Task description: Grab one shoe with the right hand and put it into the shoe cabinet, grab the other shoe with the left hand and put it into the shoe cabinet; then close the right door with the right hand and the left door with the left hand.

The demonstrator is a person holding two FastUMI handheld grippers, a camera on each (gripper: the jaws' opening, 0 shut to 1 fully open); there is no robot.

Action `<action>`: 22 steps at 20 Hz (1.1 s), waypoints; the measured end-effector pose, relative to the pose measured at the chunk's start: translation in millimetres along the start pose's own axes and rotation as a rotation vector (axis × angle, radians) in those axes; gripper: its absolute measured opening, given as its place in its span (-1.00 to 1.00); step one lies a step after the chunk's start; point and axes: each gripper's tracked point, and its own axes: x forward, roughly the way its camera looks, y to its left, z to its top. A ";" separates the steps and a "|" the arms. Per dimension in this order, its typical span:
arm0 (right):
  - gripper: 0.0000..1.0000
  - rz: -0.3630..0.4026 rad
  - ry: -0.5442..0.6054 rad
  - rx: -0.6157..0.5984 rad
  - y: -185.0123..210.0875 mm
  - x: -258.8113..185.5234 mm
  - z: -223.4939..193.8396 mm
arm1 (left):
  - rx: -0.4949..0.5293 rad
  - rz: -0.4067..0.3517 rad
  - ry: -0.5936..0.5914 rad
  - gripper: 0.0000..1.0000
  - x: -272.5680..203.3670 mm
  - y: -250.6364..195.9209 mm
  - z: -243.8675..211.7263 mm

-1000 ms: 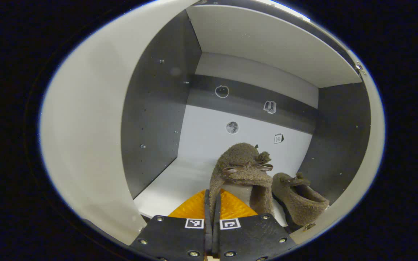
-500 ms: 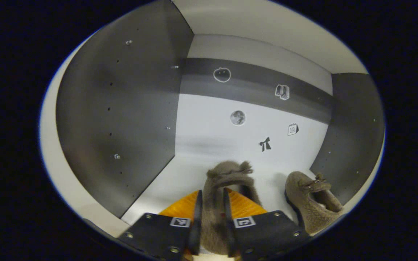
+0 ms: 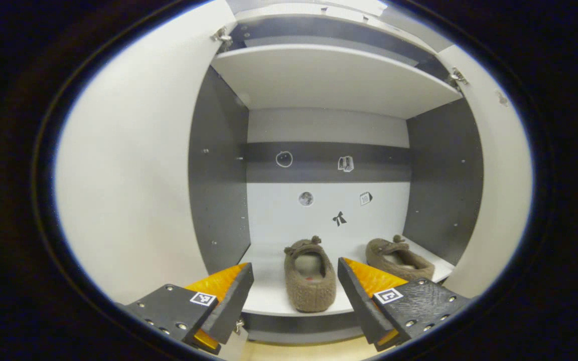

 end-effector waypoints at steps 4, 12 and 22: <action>0.96 -0.017 -0.033 0.010 0.6 -13.1 17.1 | 0.011 -0.031 -0.038 1.00 -72.4 3.3 2.8; 0.96 -0.035 -0.090 0.042 -2.8 -33.6 44.5 | 0.012 -0.020 -0.070 1.00 -179.2 24.1 -21.0; 0.95 -0.072 -0.118 0.019 -13.2 -60.4 67.2 | -0.010 0.021 -0.067 1.00 -244.7 54.6 -44.1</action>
